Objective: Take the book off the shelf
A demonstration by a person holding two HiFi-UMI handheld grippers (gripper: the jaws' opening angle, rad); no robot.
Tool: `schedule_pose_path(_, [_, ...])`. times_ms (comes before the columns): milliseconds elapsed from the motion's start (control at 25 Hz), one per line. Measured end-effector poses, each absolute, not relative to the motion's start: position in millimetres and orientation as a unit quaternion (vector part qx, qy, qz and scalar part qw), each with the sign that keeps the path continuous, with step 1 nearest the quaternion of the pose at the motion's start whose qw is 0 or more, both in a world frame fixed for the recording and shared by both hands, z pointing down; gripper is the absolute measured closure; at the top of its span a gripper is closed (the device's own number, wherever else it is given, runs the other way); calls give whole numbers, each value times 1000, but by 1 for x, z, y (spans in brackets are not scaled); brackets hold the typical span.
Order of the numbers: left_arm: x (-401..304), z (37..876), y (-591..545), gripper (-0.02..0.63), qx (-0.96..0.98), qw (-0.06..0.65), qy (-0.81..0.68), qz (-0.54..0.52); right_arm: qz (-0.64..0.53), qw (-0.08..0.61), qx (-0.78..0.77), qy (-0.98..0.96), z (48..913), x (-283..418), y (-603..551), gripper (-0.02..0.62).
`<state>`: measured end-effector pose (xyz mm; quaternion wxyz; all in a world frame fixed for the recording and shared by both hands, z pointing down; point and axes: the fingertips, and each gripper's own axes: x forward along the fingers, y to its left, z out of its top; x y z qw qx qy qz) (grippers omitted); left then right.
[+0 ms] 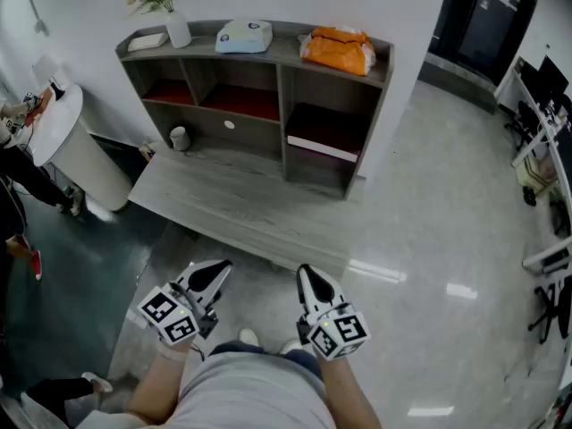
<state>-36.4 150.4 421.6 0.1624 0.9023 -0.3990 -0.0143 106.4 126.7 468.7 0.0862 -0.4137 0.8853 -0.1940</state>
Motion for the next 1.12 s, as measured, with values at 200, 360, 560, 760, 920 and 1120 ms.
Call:
schedule_pose_path(200, [-58, 418, 151, 589, 907, 162, -387, -19, -192, 80, -417, 885, 469, 81, 130, 577])
schedule_pose_path(360, [-80, 424, 154, 591, 906, 173, -385, -24, -194, 70, -419, 884, 469, 60, 133, 577])
schedule_pose_path(560, [-114, 430, 156, 589, 908, 178, -379, -33, -199, 68, -426, 880, 473, 30, 133, 577])
schedule_pose_path(760, [-158, 440, 162, 589, 908, 185, -373, -36, -212, 82, -443, 868, 477, -2, 131, 575])
schedule_pose_path(920, [-184, 455, 163, 589, 910, 189, -369, -25, -218, 65, -462, 857, 489, -23, 135, 577])
schedule_pose_path(1120, [-206, 465, 160, 589, 904, 199, -376, -31, -232, 57, -458, 856, 500, -40, 124, 577])
